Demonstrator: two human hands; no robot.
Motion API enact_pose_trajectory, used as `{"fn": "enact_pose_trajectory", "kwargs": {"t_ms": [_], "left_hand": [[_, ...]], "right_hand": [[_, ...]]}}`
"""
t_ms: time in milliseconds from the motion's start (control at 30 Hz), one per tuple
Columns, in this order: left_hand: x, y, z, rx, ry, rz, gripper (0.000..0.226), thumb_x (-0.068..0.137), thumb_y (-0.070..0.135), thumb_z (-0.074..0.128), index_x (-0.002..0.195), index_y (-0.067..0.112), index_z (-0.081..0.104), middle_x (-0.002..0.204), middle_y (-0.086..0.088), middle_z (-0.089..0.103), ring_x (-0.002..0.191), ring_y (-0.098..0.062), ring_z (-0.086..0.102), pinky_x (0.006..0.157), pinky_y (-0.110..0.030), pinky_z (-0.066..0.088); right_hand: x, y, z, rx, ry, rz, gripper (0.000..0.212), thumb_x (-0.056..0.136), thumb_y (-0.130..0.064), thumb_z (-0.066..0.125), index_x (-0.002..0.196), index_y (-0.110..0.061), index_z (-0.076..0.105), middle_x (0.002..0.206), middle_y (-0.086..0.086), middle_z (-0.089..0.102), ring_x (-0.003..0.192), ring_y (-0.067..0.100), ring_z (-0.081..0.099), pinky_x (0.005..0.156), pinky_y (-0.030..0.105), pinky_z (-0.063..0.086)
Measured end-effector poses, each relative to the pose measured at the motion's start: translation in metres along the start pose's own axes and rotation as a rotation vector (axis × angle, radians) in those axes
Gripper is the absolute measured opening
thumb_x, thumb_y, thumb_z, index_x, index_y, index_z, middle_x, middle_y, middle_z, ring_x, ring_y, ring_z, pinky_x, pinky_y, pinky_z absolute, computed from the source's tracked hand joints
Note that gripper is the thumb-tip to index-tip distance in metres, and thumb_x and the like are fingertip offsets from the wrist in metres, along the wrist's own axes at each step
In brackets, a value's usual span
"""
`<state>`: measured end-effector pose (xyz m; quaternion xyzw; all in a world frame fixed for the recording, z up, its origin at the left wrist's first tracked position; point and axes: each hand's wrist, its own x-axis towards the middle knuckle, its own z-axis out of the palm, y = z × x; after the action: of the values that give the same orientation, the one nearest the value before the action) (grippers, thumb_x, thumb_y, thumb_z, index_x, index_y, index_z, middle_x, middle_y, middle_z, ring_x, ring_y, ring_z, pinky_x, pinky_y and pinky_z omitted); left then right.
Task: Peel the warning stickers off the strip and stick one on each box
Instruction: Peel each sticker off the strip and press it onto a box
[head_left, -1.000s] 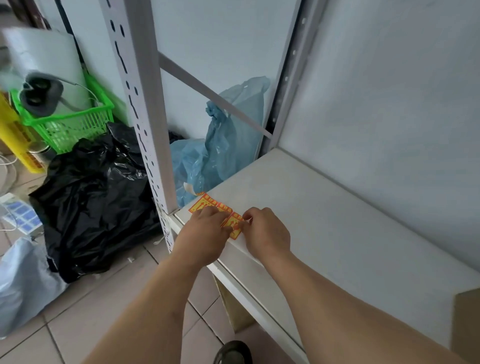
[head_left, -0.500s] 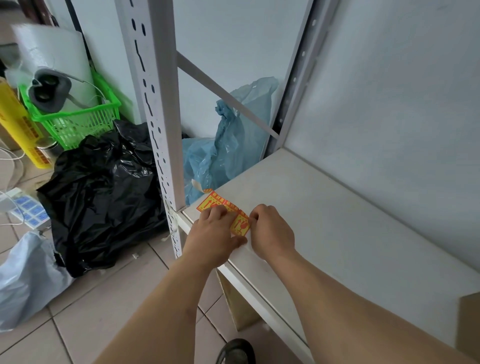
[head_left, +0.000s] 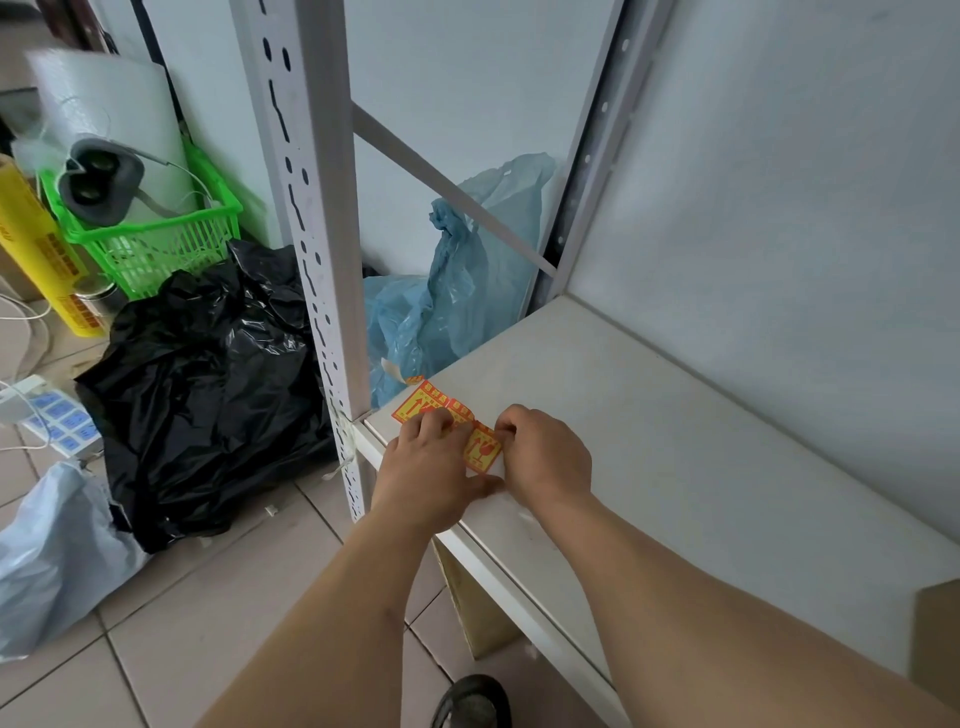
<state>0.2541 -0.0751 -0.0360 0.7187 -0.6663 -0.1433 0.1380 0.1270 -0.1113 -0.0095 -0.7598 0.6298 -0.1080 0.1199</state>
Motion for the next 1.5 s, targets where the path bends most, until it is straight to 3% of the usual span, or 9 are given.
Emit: {"fn": "enact_pose_trajectory", "kwargs": {"t_ms": [267, 400, 533, 700, 967, 1100, 1200, 1367, 1500], "left_hand": [[-0.001, 0.001, -0.001, -0.022, 0.003, -0.013, 0.084, 0.075, 0.074, 0.054, 0.145, 0.033, 0.031, 0.143, 0.007, 0.033, 0.134, -0.02, 0.024, 0.109, -0.038, 0.024], [0.0, 0.002, 0.0, -0.016, 0.01, -0.023, 0.083, 0.075, 0.073, 0.054, 0.144, 0.032, 0.034, 0.143, 0.007, 0.034, 0.134, -0.02, 0.024, 0.11, -0.039, 0.024], [-0.001, 0.002, 0.001, -0.013, 0.012, -0.028, 0.084, 0.074, 0.074, 0.055, 0.143, 0.03, 0.035, 0.143, 0.006, 0.034, 0.134, -0.019, 0.024, 0.109, -0.038, 0.024], [-0.001, 0.004, 0.0, -0.02, 0.006, -0.038, 0.082, 0.075, 0.073, 0.056, 0.142, 0.029, 0.038, 0.144, 0.006, 0.034, 0.134, -0.019, 0.025, 0.11, -0.037, 0.025], [-0.004, 0.009, -0.003, -0.029, -0.022, -0.072, 0.081, 0.078, 0.067, 0.059, 0.143, 0.023, 0.038, 0.146, 0.004, 0.034, 0.135, -0.02, 0.027, 0.109, -0.038, 0.026], [-0.008, 0.012, -0.004, -0.044, -0.029, -0.085, 0.08, 0.079, 0.065, 0.059, 0.144, 0.022, 0.036, 0.147, 0.004, 0.033, 0.136, -0.019, 0.027, 0.11, -0.039, 0.024], [-0.012, 0.02, -0.008, 0.003, -0.041, -0.083, 0.08, 0.082, 0.063, 0.057, 0.146, 0.022, 0.032, 0.151, 0.002, 0.031, 0.14, -0.021, 0.023, 0.113, -0.042, 0.019], [-0.024, 0.064, -0.025, 0.145, -0.065, 0.156, 0.06, 0.087, 0.058, 0.054, 0.137, 0.026, 0.046, 0.139, 0.002, 0.048, 0.129, -0.021, 0.04, 0.107, -0.039, 0.031], [-0.042, 0.116, -0.029, 0.155, -0.166, 0.362, 0.056, 0.087, 0.055, 0.057, 0.135, 0.026, 0.05, 0.133, 0.005, 0.052, 0.117, -0.018, 0.05, 0.095, -0.034, 0.042]], "right_hand": [[-0.002, -0.002, -0.004, -0.006, -0.016, -0.023, 0.024, 0.091, -0.032, 0.06, 0.111, -0.021, 0.056, 0.106, -0.001, 0.065, 0.09, 0.019, 0.063, 0.074, 0.031, 0.054], [-0.004, -0.002, -0.004, 0.041, -0.005, -0.015, 0.025, 0.093, -0.033, 0.057, 0.112, -0.018, 0.054, 0.112, 0.003, 0.055, 0.089, 0.019, 0.059, 0.077, 0.029, 0.053], [-0.006, -0.001, -0.005, 0.077, -0.024, -0.028, 0.023, 0.095, -0.035, 0.052, 0.111, -0.017, 0.052, 0.109, 0.002, 0.059, 0.09, 0.017, 0.058, 0.076, 0.027, 0.051], [-0.007, 0.0, -0.011, 0.132, -0.051, 0.003, 0.015, 0.096, -0.031, 0.05, 0.102, -0.017, 0.046, 0.104, 0.001, 0.062, 0.088, 0.019, 0.061, 0.074, 0.03, 0.051], [-0.015, 0.007, -0.014, 0.348, -0.057, 0.118, 0.006, 0.098, -0.02, 0.048, 0.099, -0.014, 0.046, 0.107, 0.005, 0.062, 0.095, 0.022, 0.063, 0.082, 0.036, 0.057], [-0.022, 0.015, -0.025, 0.406, -0.022, 0.176, 0.006, 0.099, -0.016, 0.042, 0.099, -0.014, 0.047, 0.107, 0.005, 0.062, 0.098, 0.022, 0.063, 0.076, 0.03, 0.053], [-0.031, 0.027, -0.038, 0.366, -0.022, 0.178, 0.009, 0.098, -0.016, 0.038, 0.096, -0.014, 0.047, 0.102, 0.007, 0.063, 0.094, 0.024, 0.064, 0.077, 0.037, 0.053], [-0.057, 0.062, -0.076, 0.24, 0.021, 0.173, 0.013, 0.098, -0.02, 0.04, 0.097, -0.013, 0.051, 0.096, 0.003, 0.059, 0.085, 0.022, 0.057, 0.067, 0.03, 0.043], [-0.09, 0.1, -0.11, 0.147, 0.026, 0.176, 0.01, 0.095, -0.02, 0.043, 0.098, -0.017, 0.052, 0.098, 0.001, 0.059, 0.086, 0.02, 0.057, 0.067, 0.031, 0.044]]}}
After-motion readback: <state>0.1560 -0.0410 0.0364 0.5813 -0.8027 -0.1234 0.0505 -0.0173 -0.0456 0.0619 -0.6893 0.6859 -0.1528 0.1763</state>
